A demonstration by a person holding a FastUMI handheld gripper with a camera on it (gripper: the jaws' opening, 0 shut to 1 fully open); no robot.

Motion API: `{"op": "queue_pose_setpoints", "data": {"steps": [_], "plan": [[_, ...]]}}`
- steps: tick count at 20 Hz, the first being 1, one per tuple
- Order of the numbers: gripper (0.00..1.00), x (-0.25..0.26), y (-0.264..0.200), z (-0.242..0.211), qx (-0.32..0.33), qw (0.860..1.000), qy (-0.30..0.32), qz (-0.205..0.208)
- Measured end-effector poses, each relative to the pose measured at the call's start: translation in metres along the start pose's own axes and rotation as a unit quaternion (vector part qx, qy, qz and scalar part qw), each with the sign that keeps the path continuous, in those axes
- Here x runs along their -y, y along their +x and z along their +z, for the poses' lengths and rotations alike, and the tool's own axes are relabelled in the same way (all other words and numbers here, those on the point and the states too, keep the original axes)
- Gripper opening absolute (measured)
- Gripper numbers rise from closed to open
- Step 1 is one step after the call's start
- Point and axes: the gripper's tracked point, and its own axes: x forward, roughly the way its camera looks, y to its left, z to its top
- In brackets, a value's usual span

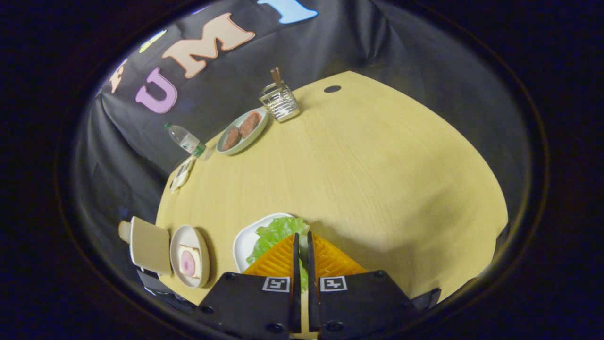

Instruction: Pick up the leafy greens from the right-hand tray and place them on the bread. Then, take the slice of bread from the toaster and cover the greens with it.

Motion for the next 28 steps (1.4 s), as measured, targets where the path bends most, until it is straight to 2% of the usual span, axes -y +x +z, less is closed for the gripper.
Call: {"op": "queue_pose_setpoints", "data": {"steps": [7, 12, 16, 24, 28], "plan": [[0.09, -0.052, -0.029, 0.02, 0.033, 0.997, 0.03, 0.055], [0.09, -0.099, -0.056, 0.038, 0.063, 0.99, 0.066, 0.103], [0.09, -0.144, -0.075, 0.04, 0.077, 0.986, 0.067, 0.135], [0.09, -0.252, -0.07, -0.012, 0.043, 0.975, 0.076, 0.206], [0.09, -0.295, -0.055, -0.047, 0.015, 0.969, 0.095, 0.226]]}}
